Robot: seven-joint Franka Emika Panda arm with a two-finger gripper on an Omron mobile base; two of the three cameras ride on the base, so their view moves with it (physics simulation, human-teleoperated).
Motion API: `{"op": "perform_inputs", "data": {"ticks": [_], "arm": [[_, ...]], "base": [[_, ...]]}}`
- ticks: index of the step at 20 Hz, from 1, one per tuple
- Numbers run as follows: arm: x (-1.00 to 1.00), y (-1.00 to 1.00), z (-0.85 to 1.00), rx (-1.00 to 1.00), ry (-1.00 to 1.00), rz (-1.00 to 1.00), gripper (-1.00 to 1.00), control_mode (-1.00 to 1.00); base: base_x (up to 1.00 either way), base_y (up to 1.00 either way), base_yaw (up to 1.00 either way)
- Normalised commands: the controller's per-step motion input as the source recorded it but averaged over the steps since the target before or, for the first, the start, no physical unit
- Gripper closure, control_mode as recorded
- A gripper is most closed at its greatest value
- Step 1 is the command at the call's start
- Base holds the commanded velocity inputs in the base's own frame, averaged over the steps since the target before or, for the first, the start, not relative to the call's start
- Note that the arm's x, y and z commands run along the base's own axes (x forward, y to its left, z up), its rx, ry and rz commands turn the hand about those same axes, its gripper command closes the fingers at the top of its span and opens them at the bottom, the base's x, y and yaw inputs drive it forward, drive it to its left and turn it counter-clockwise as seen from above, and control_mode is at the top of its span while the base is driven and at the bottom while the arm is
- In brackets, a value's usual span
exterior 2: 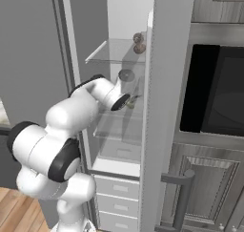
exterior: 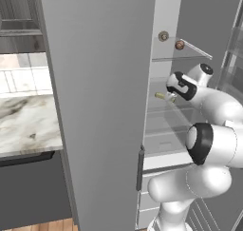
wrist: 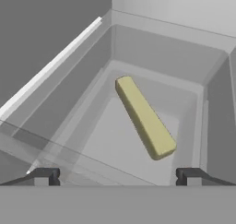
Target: Pick the egg and butter from the fridge and place them by the bowl for mixing.
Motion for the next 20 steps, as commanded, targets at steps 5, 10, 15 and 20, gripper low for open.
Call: {"op": "perform_inputs", "data": {"ticks": [5,10,15,20], "arm": [[0.42,-0.19,-0.11,0.0,0.0,0.05,-1.0,-1.0],[0.38,-0.11,-0.11,0.0,0.0,0.03,-1.0,-1.0],[0.18,0.0,-0.1,0.0,0.0,0.0,-1.0,-1.0],[0.11,0.0,-0.23,-0.01,0.01,0.0,-1.0,-1.0]], "base": [[0.0,0.0,0.0],[0.0,0.0,0.0],[0.0,0.0,0.0],[0.0,0.0,0.0]]}}
